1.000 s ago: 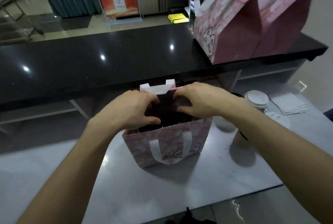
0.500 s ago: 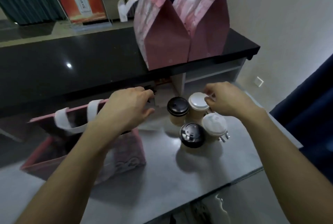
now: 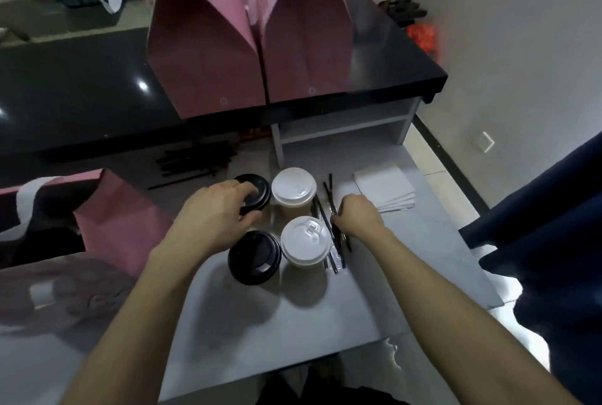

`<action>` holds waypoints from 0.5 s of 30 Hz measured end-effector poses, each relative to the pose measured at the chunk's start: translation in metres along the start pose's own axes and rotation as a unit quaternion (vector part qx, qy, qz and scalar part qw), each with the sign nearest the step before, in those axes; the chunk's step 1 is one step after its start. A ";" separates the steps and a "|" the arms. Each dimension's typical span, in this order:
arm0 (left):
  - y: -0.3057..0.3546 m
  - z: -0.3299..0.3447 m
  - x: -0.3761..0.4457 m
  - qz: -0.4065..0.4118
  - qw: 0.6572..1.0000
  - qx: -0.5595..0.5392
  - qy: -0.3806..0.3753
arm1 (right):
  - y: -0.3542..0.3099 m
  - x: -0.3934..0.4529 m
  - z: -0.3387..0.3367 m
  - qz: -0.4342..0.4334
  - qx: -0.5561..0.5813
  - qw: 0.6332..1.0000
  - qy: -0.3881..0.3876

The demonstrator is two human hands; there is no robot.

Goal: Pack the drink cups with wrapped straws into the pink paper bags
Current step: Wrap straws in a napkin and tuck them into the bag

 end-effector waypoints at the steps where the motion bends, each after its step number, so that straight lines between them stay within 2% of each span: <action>1: 0.002 0.001 0.001 -0.004 1.000 -0.006 -0.003 | 0.002 0.004 0.003 0.002 0.015 1.000 -0.001; 8: 0.029 -0.003 0.021 0.003 0.999 -0.033 0.022 | 0.033 0.009 -0.003 0.038 0.146 0.988 0.034; 15: 0.057 0.001 0.044 0.023 0.997 -0.064 0.025 | 0.035 0.008 0.006 0.033 0.134 0.990 0.035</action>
Point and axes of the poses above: each hand's wrist, its own x-axis towards the middle knuckle, its own z-axis out of the palm, y = z × x, the point moved 8 cm from there along x, towards the middle knuckle, and after that the axes turned 5 degrees about -z, right-handed, at the moved point
